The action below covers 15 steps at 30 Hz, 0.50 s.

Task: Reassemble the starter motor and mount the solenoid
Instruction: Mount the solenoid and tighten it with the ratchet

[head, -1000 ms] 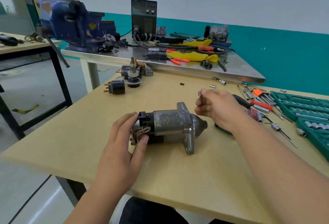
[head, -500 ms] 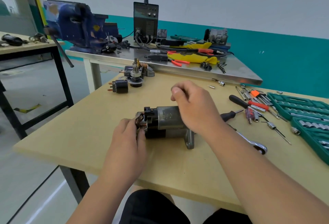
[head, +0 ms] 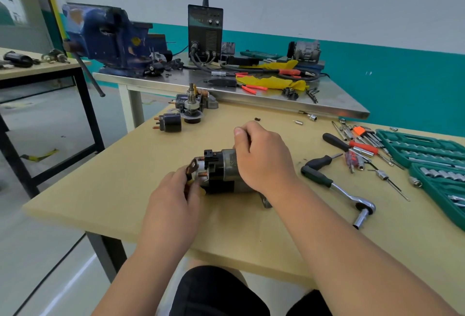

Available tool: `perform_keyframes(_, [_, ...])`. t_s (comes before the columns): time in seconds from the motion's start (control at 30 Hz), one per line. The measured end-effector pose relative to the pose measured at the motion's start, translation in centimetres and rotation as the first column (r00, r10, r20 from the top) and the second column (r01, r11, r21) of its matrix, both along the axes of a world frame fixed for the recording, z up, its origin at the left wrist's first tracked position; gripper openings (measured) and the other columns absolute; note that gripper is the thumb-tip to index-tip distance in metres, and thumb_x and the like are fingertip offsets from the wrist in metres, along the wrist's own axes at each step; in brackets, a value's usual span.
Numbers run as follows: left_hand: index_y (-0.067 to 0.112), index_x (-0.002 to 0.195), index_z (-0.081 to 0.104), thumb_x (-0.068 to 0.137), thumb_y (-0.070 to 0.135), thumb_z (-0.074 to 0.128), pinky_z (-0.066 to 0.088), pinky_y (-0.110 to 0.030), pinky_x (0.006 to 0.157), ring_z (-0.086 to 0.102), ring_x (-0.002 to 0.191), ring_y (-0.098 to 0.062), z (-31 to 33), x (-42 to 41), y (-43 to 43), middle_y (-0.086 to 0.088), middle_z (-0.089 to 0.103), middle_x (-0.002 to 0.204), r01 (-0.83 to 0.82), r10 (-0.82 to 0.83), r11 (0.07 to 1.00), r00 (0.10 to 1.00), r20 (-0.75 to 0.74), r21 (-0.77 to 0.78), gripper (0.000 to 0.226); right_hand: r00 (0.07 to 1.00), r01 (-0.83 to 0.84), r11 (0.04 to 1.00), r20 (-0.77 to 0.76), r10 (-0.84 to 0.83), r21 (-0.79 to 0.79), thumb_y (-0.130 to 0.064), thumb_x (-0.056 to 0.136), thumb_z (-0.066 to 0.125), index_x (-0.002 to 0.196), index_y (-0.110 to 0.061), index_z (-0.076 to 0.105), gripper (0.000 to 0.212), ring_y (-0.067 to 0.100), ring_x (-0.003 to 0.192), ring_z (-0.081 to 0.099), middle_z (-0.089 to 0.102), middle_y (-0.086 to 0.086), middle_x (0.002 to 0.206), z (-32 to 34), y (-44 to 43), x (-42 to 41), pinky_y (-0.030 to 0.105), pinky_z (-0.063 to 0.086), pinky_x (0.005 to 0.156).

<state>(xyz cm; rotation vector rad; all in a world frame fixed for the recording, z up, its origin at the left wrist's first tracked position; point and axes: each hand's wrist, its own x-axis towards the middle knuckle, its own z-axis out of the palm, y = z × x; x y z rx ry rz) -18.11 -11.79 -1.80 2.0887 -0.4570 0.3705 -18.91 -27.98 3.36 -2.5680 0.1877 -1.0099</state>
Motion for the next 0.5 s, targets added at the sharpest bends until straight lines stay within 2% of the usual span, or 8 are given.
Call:
perform_keyframes(0.13, [0.035,0.097,0.058,0.098,0.02,0.053,0.037,-0.005,0.064,0.053,0.077,0.004,-1.3,-0.1,-0.7,0.01,0.055,0.083,0.048,-0.05,0.997,0.998,-0.039,-0.056,0.015,0.996,0.049,0.999,0.074,-0.051,0.017,-0.033,0.101,0.033,0.087,-0.018,0.054,0.029,0.018,0.062,0.053,0.053,-0.005,0.066,0.4,-1.0,0.6,0.029,0.035,0.051])
perform_keyframes(0.23, [0.039,0.101,0.058,0.1,0.024,0.048,0.035,-0.001,0.064,0.049,0.085,0.016,-1.7,0.3,-2.2,0.013,0.057,0.093,0.109,-0.125,0.987,0.982,-0.143,-0.117,0.018,0.999,0.051,0.999,-0.013,-0.051,0.014,-0.032,0.102,0.03,0.092,-0.016,0.055,0.031,0.019,0.07,0.055,0.058,0.002,0.075,0.9,-2.8,0.7,0.033,0.041,0.058])
perform_keyframes(0.37, [0.036,0.087,0.058,0.1,0.026,0.049,0.037,-0.012,0.061,0.058,0.083,0.001,-0.9,2.4,-3.8,0.014,0.064,0.083,0.075,-0.112,0.974,0.98,-0.165,-0.215,0.019,0.987,0.044,0.986,-0.149,-0.069,-0.162,-0.038,0.101,0.026,0.087,-0.024,0.046,0.028,0.011,0.062,0.049,0.051,-0.006,0.068,1.3,-4.3,0.6,0.027,0.028,0.049])
perform_keyframes(0.43, [0.036,0.083,0.06,0.1,0.026,0.05,0.039,-0.017,0.06,0.06,0.079,-0.002,0.0,3.9,-4.1,0.014,0.065,0.079,0.075,-0.108,0.975,0.983,-0.149,-0.209,0.021,0.993,0.012,0.986,-0.114,-0.032,-0.166,-0.038,0.101,0.026,0.085,-0.025,0.045,0.028,0.007,0.059,0.047,0.048,-0.009,0.065,0.9,-4.5,0.3,0.026,0.027,0.047])
perform_keyframes(0.5, [0.037,0.08,0.06,0.1,0.027,0.051,0.043,-0.022,0.062,0.063,0.08,-0.006,0.8,5.0,-4.3,0.013,0.066,0.079,0.06,-0.096,0.979,0.979,-0.18,-0.194,0.023,1.0,0.011,0.99,0.002,-0.011,-0.144,-0.036,0.101,0.025,0.087,-0.021,0.048,0.03,0.013,0.06,0.05,0.05,-0.008,0.066,-0.3,-4.4,0.2,0.027,0.034,0.049])
